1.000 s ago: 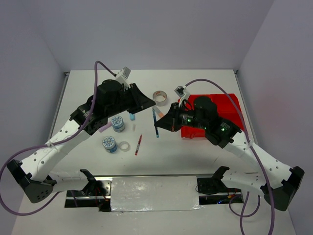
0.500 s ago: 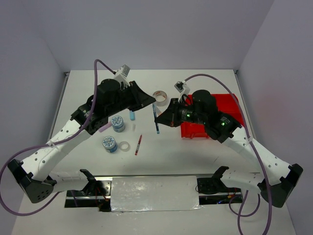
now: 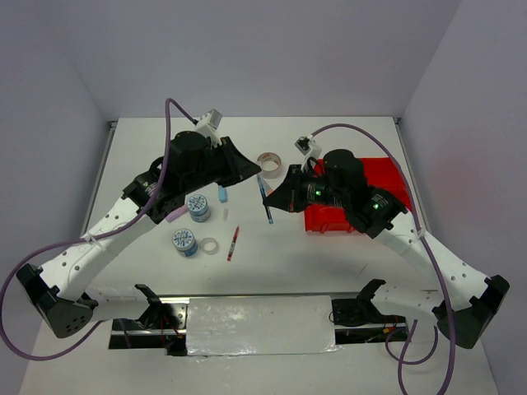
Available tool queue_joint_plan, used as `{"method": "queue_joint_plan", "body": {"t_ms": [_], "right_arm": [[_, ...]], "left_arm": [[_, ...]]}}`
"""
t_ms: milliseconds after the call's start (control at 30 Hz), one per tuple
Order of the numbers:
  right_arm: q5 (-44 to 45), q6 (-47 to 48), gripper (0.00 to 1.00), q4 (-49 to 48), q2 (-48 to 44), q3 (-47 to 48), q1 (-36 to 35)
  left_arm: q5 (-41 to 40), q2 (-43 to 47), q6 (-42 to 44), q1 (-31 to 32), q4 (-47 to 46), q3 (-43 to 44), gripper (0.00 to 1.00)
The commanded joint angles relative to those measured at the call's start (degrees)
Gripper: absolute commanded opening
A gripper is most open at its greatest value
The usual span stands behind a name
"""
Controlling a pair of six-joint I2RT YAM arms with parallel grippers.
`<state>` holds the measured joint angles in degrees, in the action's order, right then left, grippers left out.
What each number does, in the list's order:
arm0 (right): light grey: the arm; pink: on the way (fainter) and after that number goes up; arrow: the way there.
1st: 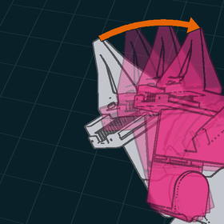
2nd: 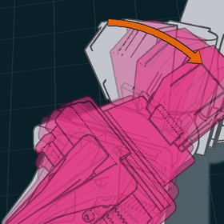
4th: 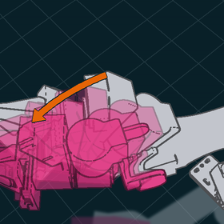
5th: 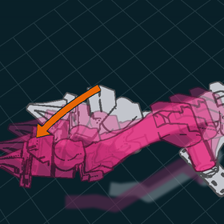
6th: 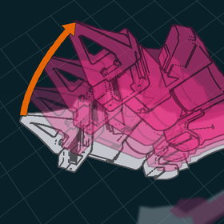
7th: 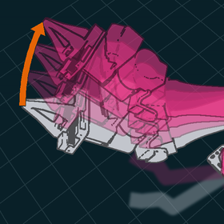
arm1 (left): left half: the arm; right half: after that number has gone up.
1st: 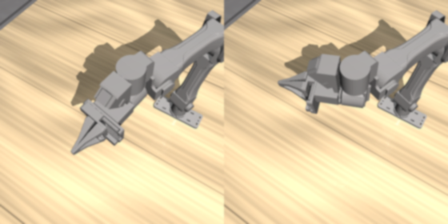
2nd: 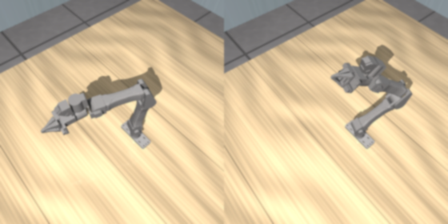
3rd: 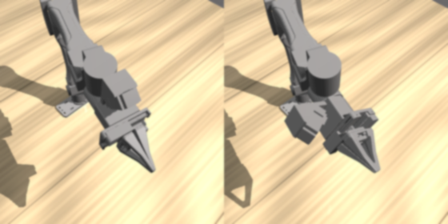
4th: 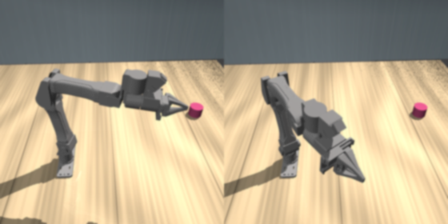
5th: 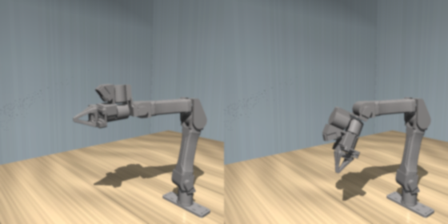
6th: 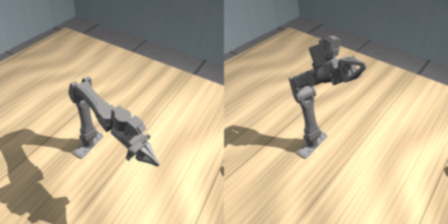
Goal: Sort the stationery into containers
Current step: Close the pen cap on the pen.
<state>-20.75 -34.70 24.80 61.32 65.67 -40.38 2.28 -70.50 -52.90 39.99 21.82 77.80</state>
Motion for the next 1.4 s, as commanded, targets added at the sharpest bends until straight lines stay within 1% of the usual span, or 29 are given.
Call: {"method": "queue_joint_plan", "body": {"t_ms": [0, 233, 567, 600, 767, 900, 1000, 1367], "right_arm": [[-0.6, -0.5, 0.00, -6.6, -0.1, 0.8, 1.0], [-2.6, -1.5, 0.00, -7.3, -0.2, -1.4, 0.4], [-2.2, -0.7, 0.00, -5.9, -0.4, -0.7, 0.0], [-2.4, -1.0, 0.00, -6.1, -0.5, -0.8, 0.0], [-4.5, -2.0, 0.00, -7.7, 0.0, -1.5, -0.3], [-4.4, -1.6, 0.00, -7.7, 0.3, -1.0, -0.4], [-3.1, -1.7, 0.00, -7.9, -0.2, -1.2, -0.4], [-3.2, -1.2, 0.00, -7.8, 0.8, 0.9, -0.3]], "left_arm": [[-0.8, 1.9, -1.0, 0.4, 0.8, 0.4, 0.00], [-2.0, 2.1, -1.6, 0.3, -2.7, 1.7, 0.00], [-2.0, 2.5, -2.4, 0.2, -4.9, 0.7, 0.00], [-4.1, 2.8, -2.4, 0.2, -5.1, 0.6, 0.00], [-5.7, 4.6, -2.8, 0.2, -7.8, -1.5, 0.00], [-6.8, 5.1, -3.4, 0.2, -9.2, -2.6, 0.00], [-6.9, 4.9, -3.4, 0.2, -9.1, -2.4, 0.00], [-6.4, 4.4, -3.2, 0.2, -8.8, -3.3, 0.00]]}}
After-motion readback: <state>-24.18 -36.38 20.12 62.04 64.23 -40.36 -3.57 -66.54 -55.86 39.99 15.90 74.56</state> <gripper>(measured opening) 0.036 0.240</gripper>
